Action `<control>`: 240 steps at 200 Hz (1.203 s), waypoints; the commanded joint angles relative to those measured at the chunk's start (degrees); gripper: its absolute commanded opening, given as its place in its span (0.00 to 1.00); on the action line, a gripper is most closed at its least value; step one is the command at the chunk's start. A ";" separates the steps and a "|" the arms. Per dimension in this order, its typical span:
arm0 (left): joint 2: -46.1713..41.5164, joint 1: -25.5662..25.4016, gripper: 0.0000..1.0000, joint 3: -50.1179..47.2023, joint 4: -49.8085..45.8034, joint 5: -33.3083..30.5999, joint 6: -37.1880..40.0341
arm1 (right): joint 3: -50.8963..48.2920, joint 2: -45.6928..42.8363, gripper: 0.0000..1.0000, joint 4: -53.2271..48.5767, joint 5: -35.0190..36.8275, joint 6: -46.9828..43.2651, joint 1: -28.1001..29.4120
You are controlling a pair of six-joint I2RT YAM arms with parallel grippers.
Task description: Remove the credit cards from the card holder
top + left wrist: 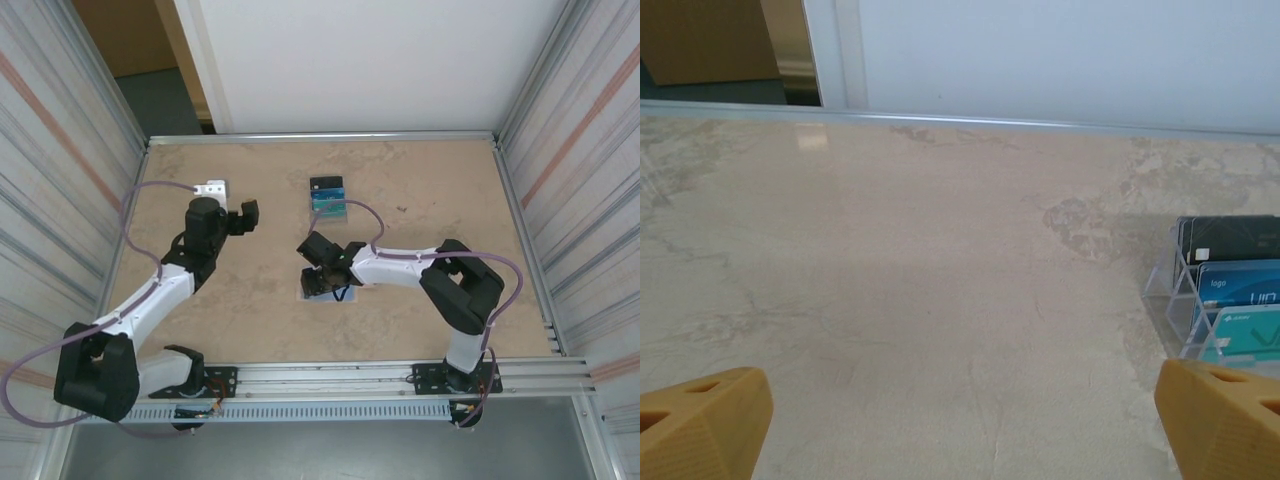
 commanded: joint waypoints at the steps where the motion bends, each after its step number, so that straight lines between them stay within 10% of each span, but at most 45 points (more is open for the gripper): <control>1: -2.40 0.46 0.99 0.14 0.74 -0.10 -0.45 | -0.78 -2.68 0.31 -2.82 -1.06 -2.96 -0.40; 144: -5.55 0.39 0.99 -0.01 -0.30 -0.35 0.61 | -4.13 -10.35 0.01 -6.00 6.32 -2.95 -4.10; 240: -5.61 0.27 0.99 0.60 -2.91 2.27 0.34 | -9.40 -15.56 0.02 -6.29 10.32 0.72 -6.40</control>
